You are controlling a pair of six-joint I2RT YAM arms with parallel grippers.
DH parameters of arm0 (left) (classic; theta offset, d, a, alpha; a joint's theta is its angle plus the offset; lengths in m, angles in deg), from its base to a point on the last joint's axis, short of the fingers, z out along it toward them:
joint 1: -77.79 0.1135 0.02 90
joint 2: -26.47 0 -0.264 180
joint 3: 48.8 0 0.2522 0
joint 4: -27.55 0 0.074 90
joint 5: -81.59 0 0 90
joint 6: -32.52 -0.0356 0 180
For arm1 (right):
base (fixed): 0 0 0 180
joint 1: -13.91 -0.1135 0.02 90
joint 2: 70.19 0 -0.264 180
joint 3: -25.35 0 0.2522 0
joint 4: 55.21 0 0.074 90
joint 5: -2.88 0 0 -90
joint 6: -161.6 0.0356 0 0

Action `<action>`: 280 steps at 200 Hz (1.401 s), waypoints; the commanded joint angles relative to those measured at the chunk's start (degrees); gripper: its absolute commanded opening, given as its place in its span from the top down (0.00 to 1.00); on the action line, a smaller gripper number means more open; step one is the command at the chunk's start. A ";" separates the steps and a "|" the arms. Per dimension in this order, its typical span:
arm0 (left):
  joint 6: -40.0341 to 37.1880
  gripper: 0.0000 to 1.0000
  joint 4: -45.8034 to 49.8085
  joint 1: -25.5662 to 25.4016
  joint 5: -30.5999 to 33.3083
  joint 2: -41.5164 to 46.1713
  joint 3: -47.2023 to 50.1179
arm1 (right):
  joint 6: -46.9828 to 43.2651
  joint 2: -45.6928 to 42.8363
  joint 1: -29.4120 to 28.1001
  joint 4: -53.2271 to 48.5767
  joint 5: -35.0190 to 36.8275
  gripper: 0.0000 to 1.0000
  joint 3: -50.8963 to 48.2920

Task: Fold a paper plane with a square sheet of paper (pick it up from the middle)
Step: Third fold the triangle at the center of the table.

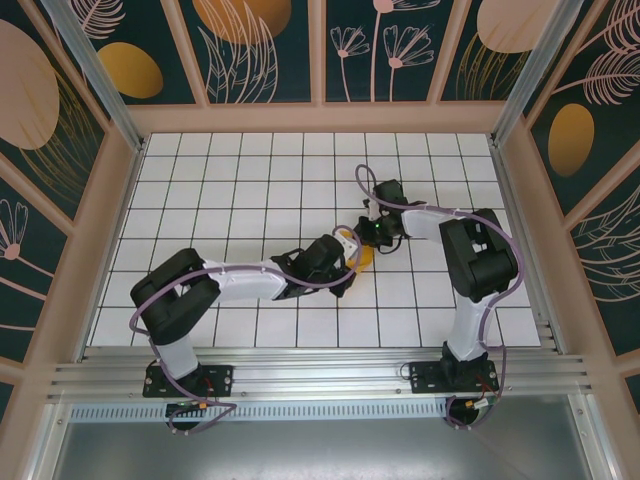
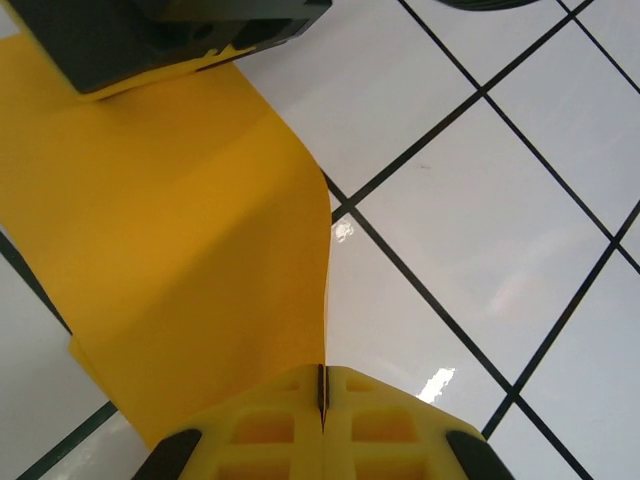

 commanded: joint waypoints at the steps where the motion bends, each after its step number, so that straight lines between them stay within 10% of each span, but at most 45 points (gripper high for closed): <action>1: 1.47 1.00 -0.15 1.32 -2.21 -0.62 -1.50 | -3.27 2.21 -1.05 -3.16 1.43 0.87 -0.09; 280: -0.53 1.00 2.44 4.66 -1.01 -5.24 -4.05 | -2.79 2.53 -1.63 -2.94 2.09 0.86 -1.06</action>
